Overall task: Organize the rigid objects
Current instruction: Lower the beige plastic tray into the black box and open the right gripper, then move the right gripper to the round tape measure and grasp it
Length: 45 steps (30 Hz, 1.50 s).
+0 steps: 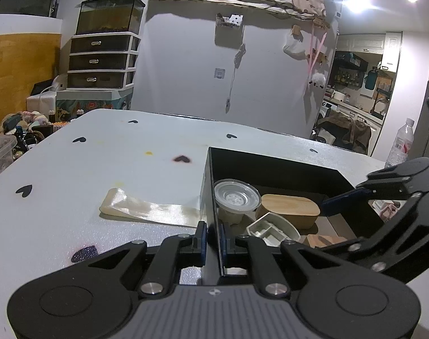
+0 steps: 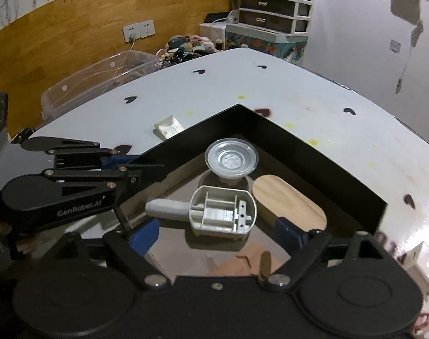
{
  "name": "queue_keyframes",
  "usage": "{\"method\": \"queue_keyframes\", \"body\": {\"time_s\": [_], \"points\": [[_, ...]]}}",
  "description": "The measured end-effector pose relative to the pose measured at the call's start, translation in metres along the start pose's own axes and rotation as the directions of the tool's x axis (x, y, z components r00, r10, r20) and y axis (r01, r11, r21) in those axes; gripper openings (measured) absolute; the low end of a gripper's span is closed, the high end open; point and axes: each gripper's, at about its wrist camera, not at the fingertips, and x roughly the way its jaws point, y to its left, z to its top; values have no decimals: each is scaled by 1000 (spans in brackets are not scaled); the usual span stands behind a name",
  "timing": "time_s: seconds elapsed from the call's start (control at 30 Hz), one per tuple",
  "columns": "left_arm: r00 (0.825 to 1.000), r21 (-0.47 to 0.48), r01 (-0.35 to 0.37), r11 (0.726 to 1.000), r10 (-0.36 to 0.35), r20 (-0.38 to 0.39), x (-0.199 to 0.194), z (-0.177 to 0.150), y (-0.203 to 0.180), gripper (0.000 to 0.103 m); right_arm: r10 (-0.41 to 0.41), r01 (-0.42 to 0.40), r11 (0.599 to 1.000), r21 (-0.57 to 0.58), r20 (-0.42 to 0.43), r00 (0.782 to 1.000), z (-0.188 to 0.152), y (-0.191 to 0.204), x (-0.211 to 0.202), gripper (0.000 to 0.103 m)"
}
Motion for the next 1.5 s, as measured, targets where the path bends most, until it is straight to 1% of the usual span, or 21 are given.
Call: {"method": "queue_keyframes", "body": {"time_s": [0.17,0.27,0.4,0.63,0.73,0.83,1.0,1.2,1.27,1.33,1.37,1.4,1.43,1.5], "points": [[1000,2,-6,1000,6,-6,1,0,0,10,-21,20,999,27,32,999,-3,-6,-13,95],[1000,5,-8,1000,8,-10,1,1,-1,10,-38,34,997,64,65,997,-5,-13,-23,96],[1000,8,-12,1000,12,-14,0,2,-2,10,-62,53,995,86,113,992,-9,-18,-39,97],[1000,12,-20,1000,20,-16,-1,2,-4,10,-130,103,985,135,207,970,-24,-29,-71,101],[1000,12,-22,1000,23,-16,-1,2,-5,9,-173,132,975,179,240,955,-34,-39,-86,103],[1000,15,-25,1000,25,-18,-1,3,-5,9,-225,166,959,228,264,938,-49,-48,-98,103],[999,17,-28,999,28,-18,-1,3,-6,9,-317,230,922,311,264,911,-74,-65,-112,103],[999,9,-39,999,39,-20,-1,4,-8,8,-427,305,850,430,222,876,-110,-82,-114,103],[999,11,-43,999,43,-23,-1,4,-8,8,-459,335,826,453,195,867,-120,-85,-110,103],[999,11,-46,999,47,-26,-1,5,-9,8,-482,359,813,458,185,856,-129,-87,-105,103],[998,12,-48,999,48,-28,0,5,-9,8,-487,365,811,456,182,854,-134,-88,-103,103],[998,12,-50,999,50,-29,0,5,-10,8,-483,364,814,452,180,857,-136,-89,-99,103],[998,12,-53,999,53,-29,0,5,-10,8,-464,348,826,444,186,866,-139,-91,-96,103],[998,12,-57,998,57,-31,-1,5,-11,7,-407,290,851,438,199,891,-142,-94,-90,102]]}}
